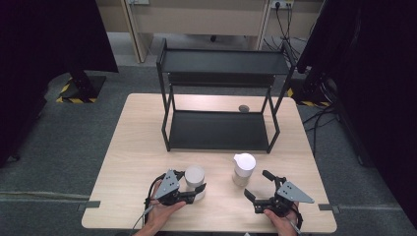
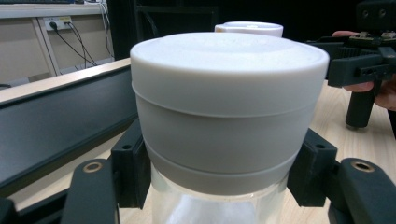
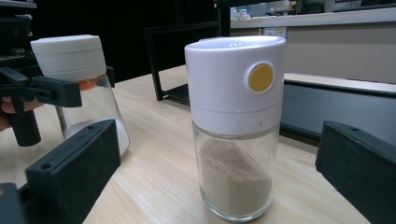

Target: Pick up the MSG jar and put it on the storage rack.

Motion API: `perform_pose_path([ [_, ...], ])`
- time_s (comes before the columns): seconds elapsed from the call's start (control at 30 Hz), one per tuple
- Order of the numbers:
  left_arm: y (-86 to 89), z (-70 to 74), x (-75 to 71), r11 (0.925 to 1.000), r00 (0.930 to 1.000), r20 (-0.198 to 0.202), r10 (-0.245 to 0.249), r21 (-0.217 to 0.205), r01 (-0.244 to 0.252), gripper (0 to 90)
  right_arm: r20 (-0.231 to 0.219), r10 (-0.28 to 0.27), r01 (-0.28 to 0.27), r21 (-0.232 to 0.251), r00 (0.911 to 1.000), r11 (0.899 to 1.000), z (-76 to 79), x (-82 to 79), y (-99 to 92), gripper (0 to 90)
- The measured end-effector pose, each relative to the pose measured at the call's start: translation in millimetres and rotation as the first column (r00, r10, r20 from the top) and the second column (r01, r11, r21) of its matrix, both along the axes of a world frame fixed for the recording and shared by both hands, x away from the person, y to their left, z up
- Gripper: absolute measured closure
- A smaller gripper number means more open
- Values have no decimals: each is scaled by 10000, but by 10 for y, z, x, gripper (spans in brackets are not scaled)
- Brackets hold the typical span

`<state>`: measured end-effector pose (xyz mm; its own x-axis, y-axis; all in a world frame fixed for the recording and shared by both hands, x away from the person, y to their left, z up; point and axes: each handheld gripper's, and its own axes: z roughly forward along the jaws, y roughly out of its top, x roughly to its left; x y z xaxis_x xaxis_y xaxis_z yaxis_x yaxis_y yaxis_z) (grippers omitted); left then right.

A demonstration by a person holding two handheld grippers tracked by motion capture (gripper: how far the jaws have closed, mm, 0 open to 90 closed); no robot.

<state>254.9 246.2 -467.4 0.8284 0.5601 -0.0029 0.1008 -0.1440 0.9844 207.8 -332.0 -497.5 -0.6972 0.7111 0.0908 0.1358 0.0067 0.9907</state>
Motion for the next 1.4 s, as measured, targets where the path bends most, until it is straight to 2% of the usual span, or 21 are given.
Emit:
perform_pose_path([
  [0.13, 17, 46, 27, 9999, 9999, -120, 5, -131, -6, 352, 1, -7, 7, 4, 10000, 10000, -1, -1, 0, 4],
  [0.3, 6, 106, 37, 9999, 9998, -154, 97, -40, -98, 352, 28, -13, 13, 9, 10000, 10000, -2, -2, -3, 4],
  [0.57, -3, 187, 43, 9997, 9997, -33, 236, -24, -237, 352, 9, -7, 7, 9, 10000, 10000, -2, -2, -1, 4],
  [0.8, -11, 285, 100, 9999, 9999, 41, 142, -33, -142, 352, 27, -8, 8, 22, 10000, 10000, -4, -2, -1, 4],
  [1.07, -3, 381, 172, 9996, 10000, -60, 75, -275, -77, 352, 24, -9, 9, 24, 10000, 10000, -4, -3, -2, 4],
  [1.4, -15, 549, 254, 9993, 10000, 18, 65, -370, -64, 352, -9, 11, -11, 59, 10000, 10000, -6, -2, -2, 4],
])
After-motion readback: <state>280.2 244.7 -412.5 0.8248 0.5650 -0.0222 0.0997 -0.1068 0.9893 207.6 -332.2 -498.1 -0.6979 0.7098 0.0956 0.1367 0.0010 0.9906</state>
